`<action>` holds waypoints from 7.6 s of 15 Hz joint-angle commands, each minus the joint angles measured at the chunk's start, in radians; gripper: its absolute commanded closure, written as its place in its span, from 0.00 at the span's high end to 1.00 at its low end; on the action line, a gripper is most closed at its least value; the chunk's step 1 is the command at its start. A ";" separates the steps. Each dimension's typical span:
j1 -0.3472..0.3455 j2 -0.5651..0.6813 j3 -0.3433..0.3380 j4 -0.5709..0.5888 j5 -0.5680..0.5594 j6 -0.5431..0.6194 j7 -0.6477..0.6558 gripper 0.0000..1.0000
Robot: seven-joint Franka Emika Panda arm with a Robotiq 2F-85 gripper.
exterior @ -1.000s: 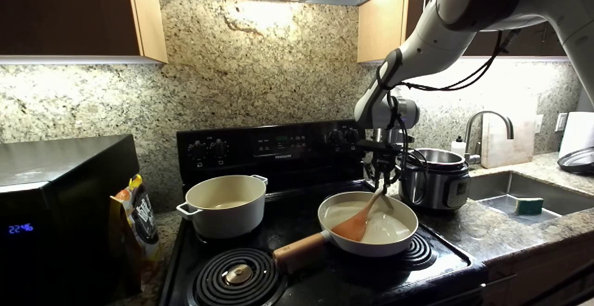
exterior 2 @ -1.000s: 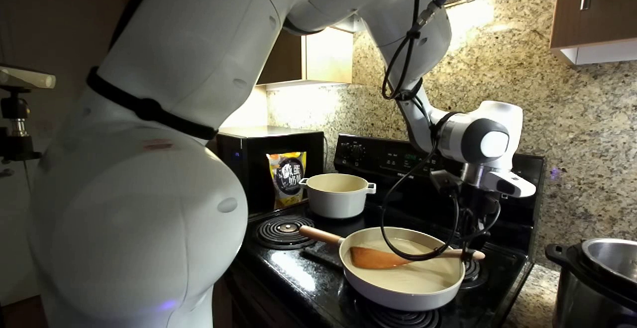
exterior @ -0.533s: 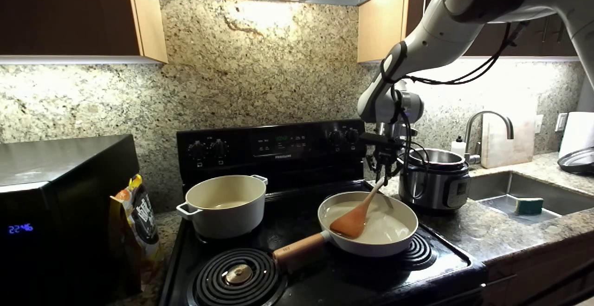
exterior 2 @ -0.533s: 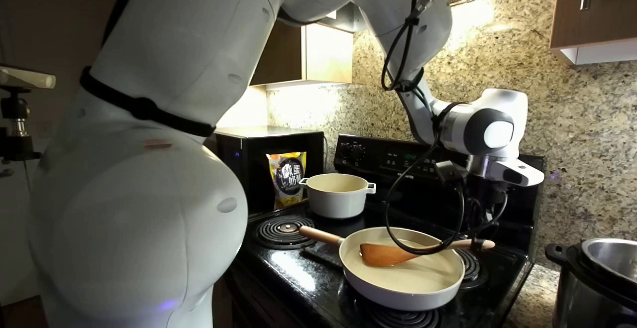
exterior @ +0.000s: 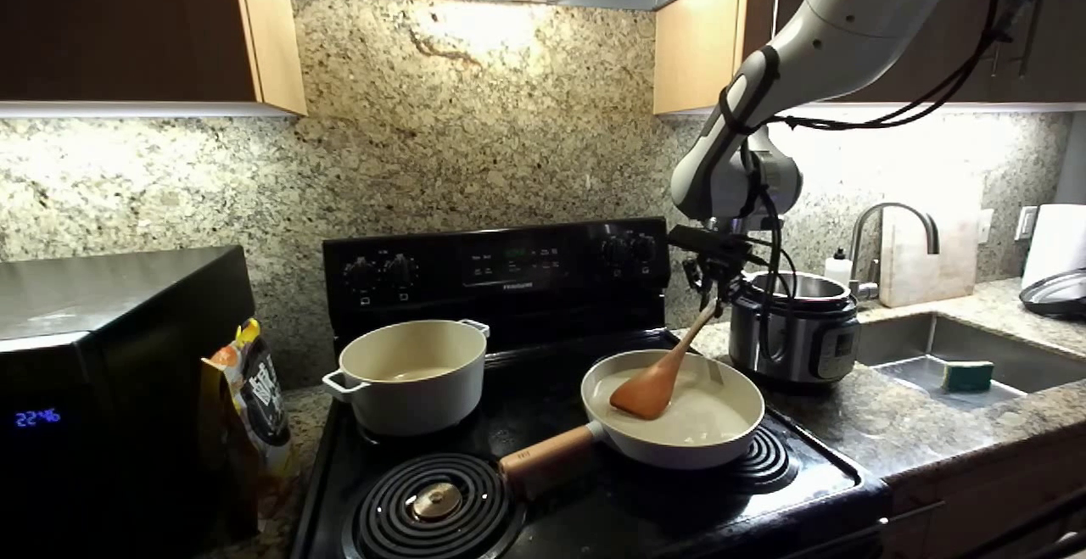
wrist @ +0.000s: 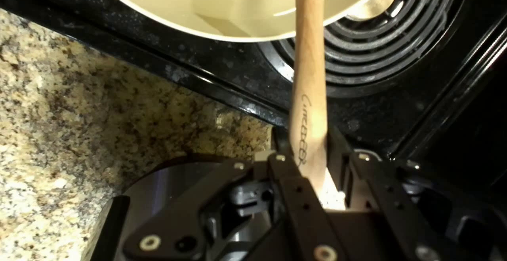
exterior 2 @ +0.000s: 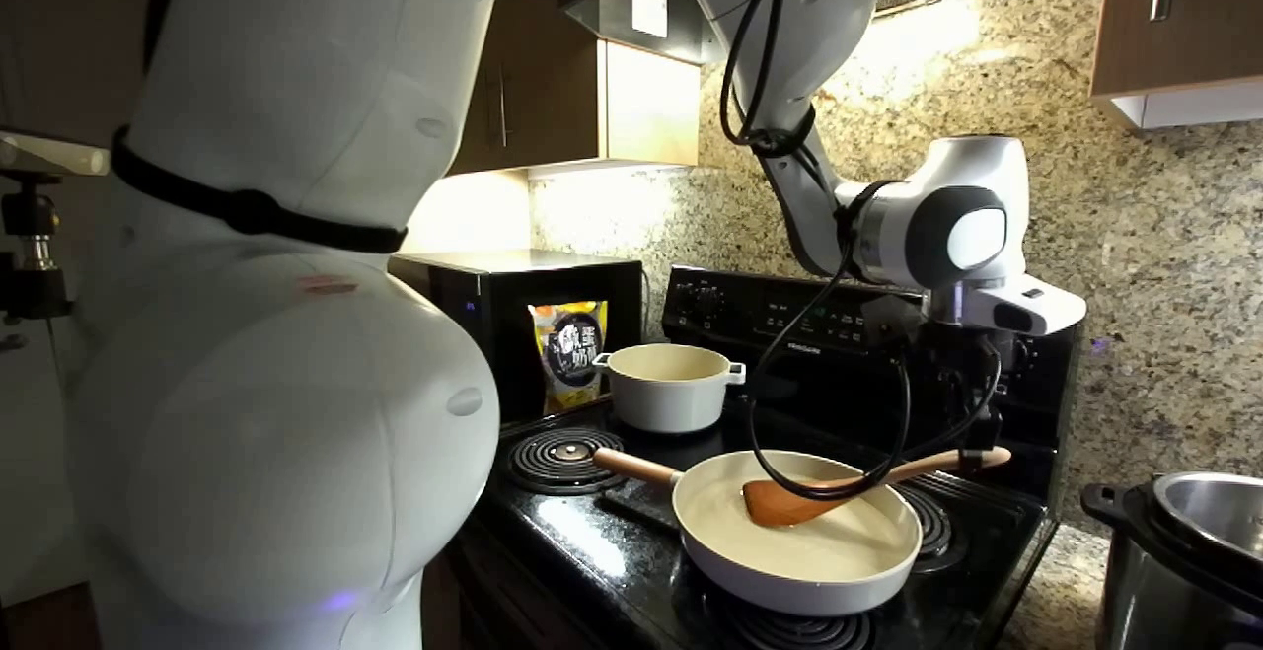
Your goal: Use the spatula to stir the contents in the pan
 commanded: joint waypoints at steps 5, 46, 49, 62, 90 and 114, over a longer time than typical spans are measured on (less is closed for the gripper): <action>0.115 -0.091 -0.152 -0.144 -0.349 0.186 0.488 0.12; -0.044 -0.224 0.110 -0.138 -0.891 0.070 0.749 0.12; -0.055 -0.230 0.095 -0.149 -0.909 0.064 0.745 0.12; -0.057 -0.228 0.097 -0.172 -0.958 0.029 0.630 0.12; -0.015 -0.064 0.131 -0.022 -0.997 0.159 0.663 0.12; 0.013 -0.094 -0.012 -0.037 -1.082 0.033 0.846 0.12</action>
